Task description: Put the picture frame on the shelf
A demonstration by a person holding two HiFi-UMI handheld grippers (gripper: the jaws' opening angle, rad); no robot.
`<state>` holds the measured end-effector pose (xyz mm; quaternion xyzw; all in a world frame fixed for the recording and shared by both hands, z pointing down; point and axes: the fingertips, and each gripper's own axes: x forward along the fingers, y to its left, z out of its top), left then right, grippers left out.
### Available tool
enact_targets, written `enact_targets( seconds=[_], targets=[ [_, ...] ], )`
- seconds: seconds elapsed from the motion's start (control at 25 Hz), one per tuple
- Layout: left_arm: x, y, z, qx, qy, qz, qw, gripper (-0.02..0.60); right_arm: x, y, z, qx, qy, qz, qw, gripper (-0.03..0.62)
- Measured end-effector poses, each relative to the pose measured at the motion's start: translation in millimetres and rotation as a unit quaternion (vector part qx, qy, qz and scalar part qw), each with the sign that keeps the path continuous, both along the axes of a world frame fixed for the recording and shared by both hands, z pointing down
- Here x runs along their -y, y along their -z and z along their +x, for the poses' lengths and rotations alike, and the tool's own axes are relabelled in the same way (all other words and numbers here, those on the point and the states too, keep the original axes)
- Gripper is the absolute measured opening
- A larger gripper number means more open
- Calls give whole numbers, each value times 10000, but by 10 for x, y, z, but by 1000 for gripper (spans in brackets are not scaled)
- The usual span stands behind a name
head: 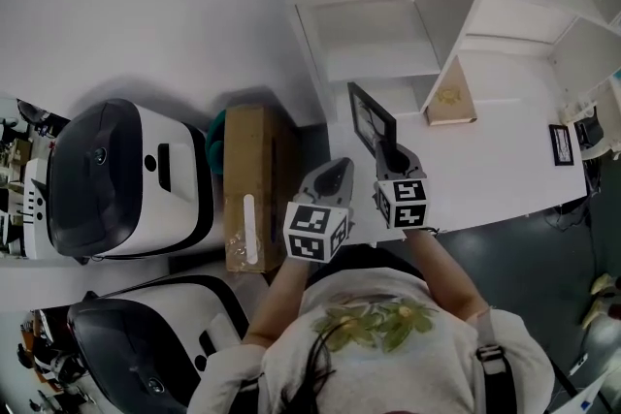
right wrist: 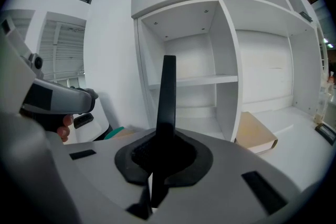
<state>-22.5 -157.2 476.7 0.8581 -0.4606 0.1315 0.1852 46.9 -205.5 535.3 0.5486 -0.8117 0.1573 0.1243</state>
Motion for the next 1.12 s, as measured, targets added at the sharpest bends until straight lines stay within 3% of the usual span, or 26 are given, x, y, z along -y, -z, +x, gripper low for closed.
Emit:
enact_targets(
  seconds=[0.28, 1.12],
  targets=[
    [100, -176, -56, -267, 238, -403, 9985, 23, 216, -154, -70, -35, 88, -62, 9999, 35],
    [476, -346, -77, -180, 271, -670, 9972, 23, 776, -410, -206, -100, 153, -139, 9997, 35]
  ],
)
